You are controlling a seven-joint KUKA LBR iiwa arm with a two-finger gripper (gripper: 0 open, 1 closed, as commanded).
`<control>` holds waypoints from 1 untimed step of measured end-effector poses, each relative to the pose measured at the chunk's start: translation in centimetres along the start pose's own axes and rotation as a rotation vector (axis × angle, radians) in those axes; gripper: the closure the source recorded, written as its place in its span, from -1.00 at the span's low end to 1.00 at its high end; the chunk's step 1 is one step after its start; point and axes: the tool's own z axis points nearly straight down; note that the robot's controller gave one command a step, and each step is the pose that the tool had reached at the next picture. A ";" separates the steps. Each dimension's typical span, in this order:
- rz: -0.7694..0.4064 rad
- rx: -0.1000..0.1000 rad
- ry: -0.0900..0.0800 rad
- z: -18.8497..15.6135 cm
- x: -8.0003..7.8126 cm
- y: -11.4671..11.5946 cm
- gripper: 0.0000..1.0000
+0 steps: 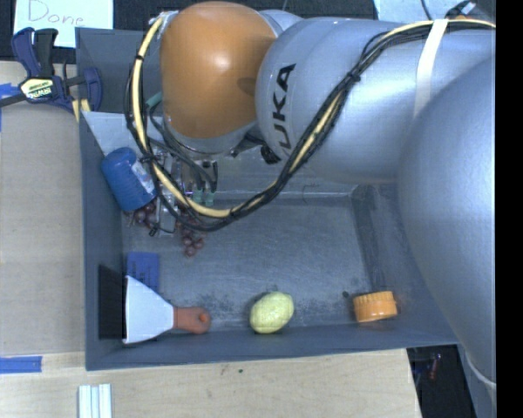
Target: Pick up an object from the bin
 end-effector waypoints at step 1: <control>0.005 -0.002 -0.009 -0.5 -0.2 -0.2 -1.00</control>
Offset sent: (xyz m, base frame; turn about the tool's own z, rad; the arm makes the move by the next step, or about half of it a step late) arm 0.0381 -0.0731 -0.1506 -0.1456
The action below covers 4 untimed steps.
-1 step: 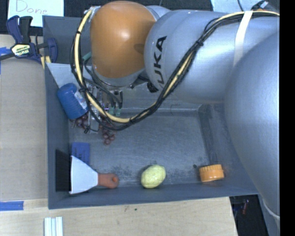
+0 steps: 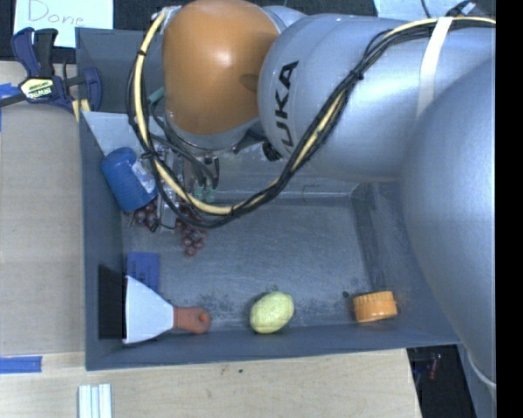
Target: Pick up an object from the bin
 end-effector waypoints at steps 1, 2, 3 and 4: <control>-0.138 -0.001 -0.003 13.8 -3.5 -6.5 -1.00; -0.141 -0.003 -0.007 13.2 -3.3 -6.1 -1.00; 0.189 -0.007 -0.015 12.5 -3.0 -0.1 -1.00; 0.122 -0.001 -0.010 15.5 -3.0 -1.5 -1.00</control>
Offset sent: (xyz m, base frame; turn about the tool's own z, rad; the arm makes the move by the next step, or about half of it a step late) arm 0.0320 -0.0654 -0.1561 -0.1022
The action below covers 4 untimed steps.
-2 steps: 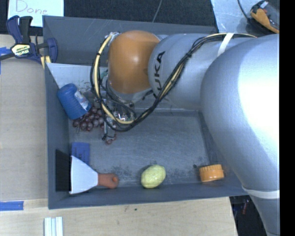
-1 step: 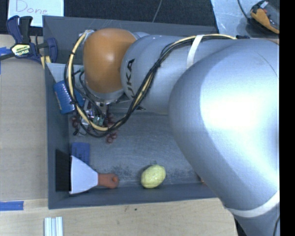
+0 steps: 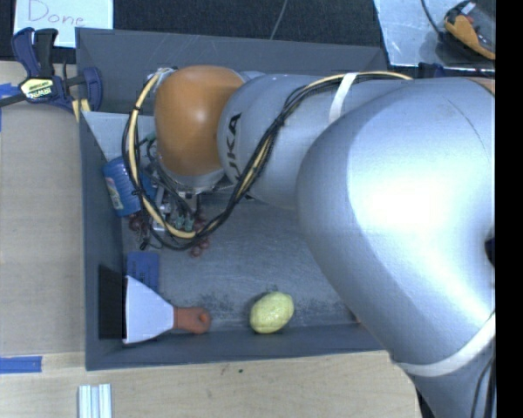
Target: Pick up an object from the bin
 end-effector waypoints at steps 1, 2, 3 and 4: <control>0.188 -0.008 -0.007 0.0 -1.1 -4.9 1.00; 0.188 -0.008 -0.007 0.0 -1.1 -4.9 1.00; 0.188 -0.008 -0.008 -0.4 -1.1 -4.9 1.00; 0.189 -0.008 -0.007 -2.1 -1.1 -5.0 1.00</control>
Offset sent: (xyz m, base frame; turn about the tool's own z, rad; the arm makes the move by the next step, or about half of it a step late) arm 0.0000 0.0000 0.0000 0.0000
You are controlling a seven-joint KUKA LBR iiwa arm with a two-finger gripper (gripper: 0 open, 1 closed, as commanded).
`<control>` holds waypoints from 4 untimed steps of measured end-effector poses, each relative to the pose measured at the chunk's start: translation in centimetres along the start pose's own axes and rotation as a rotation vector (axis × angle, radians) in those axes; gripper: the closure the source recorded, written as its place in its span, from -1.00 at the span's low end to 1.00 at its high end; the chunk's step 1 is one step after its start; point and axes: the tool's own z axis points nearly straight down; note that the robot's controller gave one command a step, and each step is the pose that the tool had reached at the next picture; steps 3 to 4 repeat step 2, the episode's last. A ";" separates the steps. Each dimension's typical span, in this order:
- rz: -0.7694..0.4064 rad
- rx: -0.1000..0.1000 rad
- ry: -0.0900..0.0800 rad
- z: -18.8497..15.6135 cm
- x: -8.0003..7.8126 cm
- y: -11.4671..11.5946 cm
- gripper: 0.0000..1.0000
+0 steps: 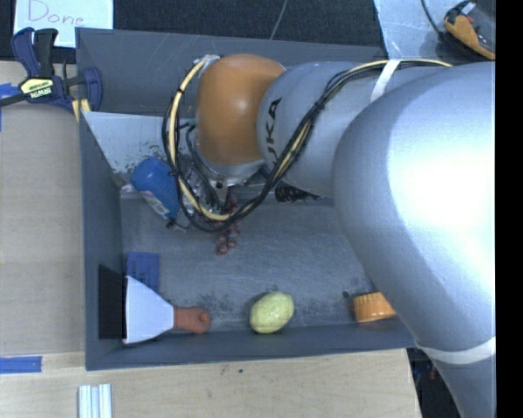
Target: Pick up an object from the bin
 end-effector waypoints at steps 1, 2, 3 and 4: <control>0.001 0.002 0.003 -2.9 0.0 0.0 1.00; 0.001 0.004 0.006 -6.0 0.0 -0.1 1.00; 0.001 0.004 0.006 -6.0 0.0 -0.1 1.00; 0.001 0.004 0.006 -6.0 0.0 -0.1 1.00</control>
Offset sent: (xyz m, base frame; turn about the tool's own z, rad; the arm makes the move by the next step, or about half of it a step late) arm -0.0010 -0.0007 0.0963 0.0007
